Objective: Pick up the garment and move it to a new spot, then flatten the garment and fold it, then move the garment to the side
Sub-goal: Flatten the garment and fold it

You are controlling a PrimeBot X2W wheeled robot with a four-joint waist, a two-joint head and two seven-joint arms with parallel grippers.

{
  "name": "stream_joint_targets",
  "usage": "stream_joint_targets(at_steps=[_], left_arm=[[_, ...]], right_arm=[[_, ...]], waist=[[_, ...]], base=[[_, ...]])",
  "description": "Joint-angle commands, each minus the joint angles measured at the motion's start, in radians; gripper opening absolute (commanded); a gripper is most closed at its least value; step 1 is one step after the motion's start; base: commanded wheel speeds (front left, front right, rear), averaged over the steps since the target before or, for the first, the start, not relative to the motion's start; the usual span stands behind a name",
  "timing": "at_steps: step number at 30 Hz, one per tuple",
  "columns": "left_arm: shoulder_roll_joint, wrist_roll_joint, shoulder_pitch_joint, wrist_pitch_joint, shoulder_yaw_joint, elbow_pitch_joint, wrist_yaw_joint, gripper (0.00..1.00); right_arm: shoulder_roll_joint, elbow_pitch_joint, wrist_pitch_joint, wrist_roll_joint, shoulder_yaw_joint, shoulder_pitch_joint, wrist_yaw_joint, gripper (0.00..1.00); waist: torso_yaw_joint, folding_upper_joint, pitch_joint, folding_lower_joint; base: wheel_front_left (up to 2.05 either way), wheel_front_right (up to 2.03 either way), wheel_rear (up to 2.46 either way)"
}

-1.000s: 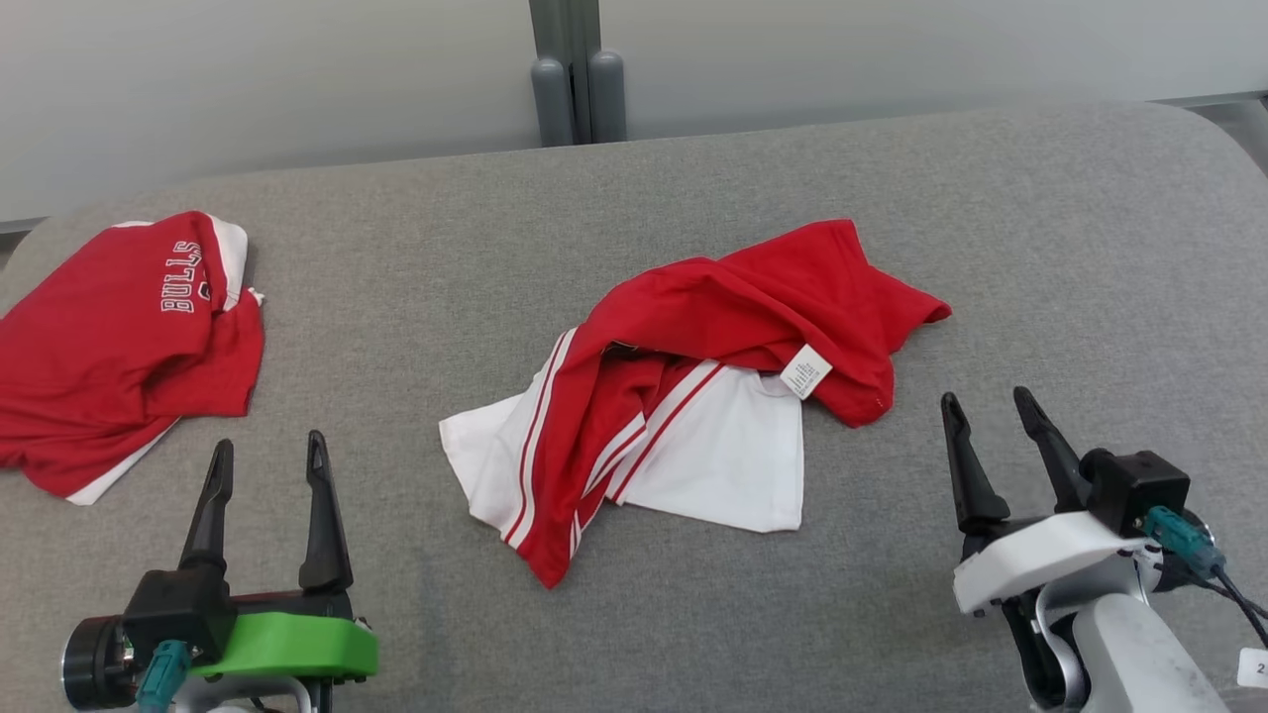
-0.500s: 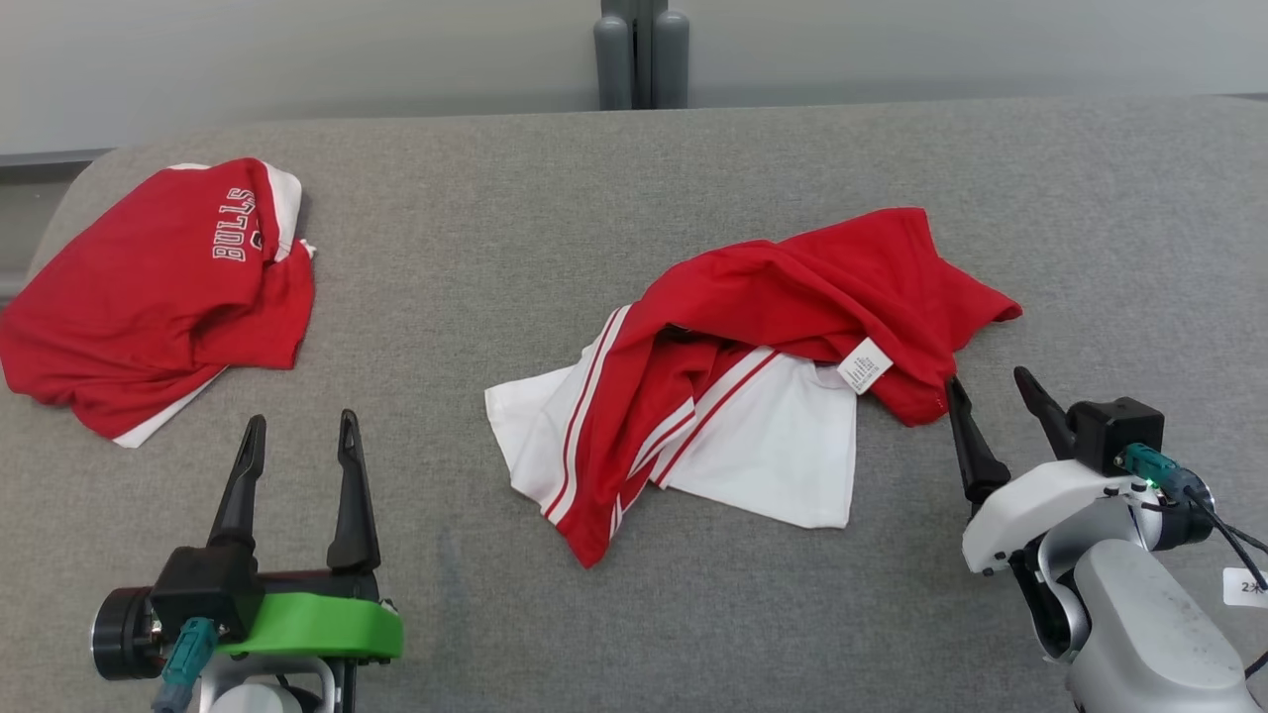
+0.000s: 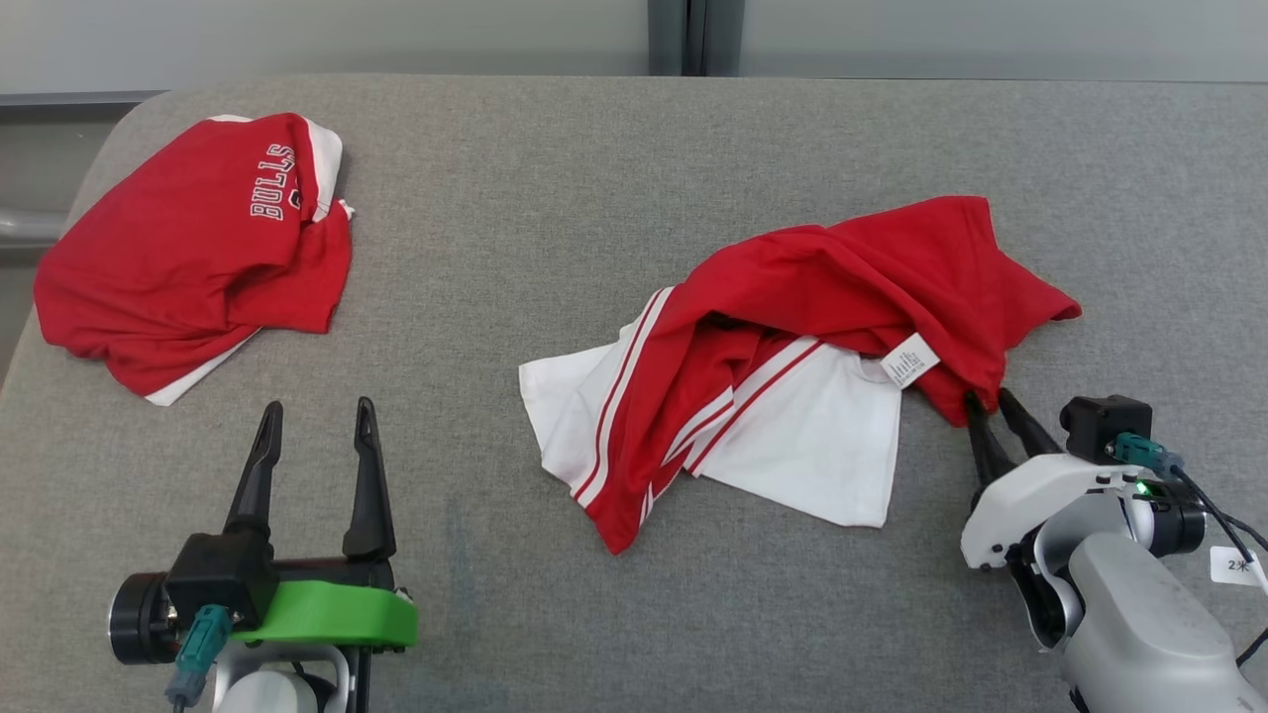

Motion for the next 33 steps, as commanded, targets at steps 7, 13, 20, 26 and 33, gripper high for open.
stream_joint_targets(at_steps=[7, 13, 20, 26, 33], left_arm=[[0.001, 0.016, 0.010, -0.001, 0.017, 0.009, -0.001, 1.00], [0.002, 0.006, 0.029, -0.001, 0.022, 0.018, 0.001, 1.00], [0.002, -0.008, 0.057, -0.001, 0.021, 0.025, 0.001, 1.00], [0.002, -0.016, 0.065, -0.001, 0.013, 0.029, 0.005, 1.00], [0.002, -0.022, 0.070, -0.001, 0.010, 0.034, 0.005, 1.00]], right_arm=[[-0.026, -0.017, -0.003, 0.026, 0.001, 0.009, 0.000, 0.00], [-0.075, -0.125, -0.003, -0.007, -0.043, 0.079, 0.000, 0.00], [-0.131, -0.297, -0.003, -0.046, -0.128, 0.222, 0.000, 0.00], [-0.163, -0.351, -0.003, -0.044, -0.202, 0.362, 0.000, 0.00], [-0.138, -0.392, -0.003, -0.024, -0.207, 0.433, 0.000, 1.00]], waist=[[-0.029, 0.0000, -0.025, 0.0000], [-0.067, 0.0000, -0.061, 0.0000], [-0.123, 0.0000, -0.091, 0.0000], [-0.153, 0.0000, -0.103, 0.0000], [-0.167, 0.0000, -0.105, 0.0000]], base=[[0.00, 0.00, 0.00], [0.00, 0.00, 0.00], [0.00, 0.00, 0.00], [0.00, 0.00, 0.00], [0.00, 0.00, 0.00]])
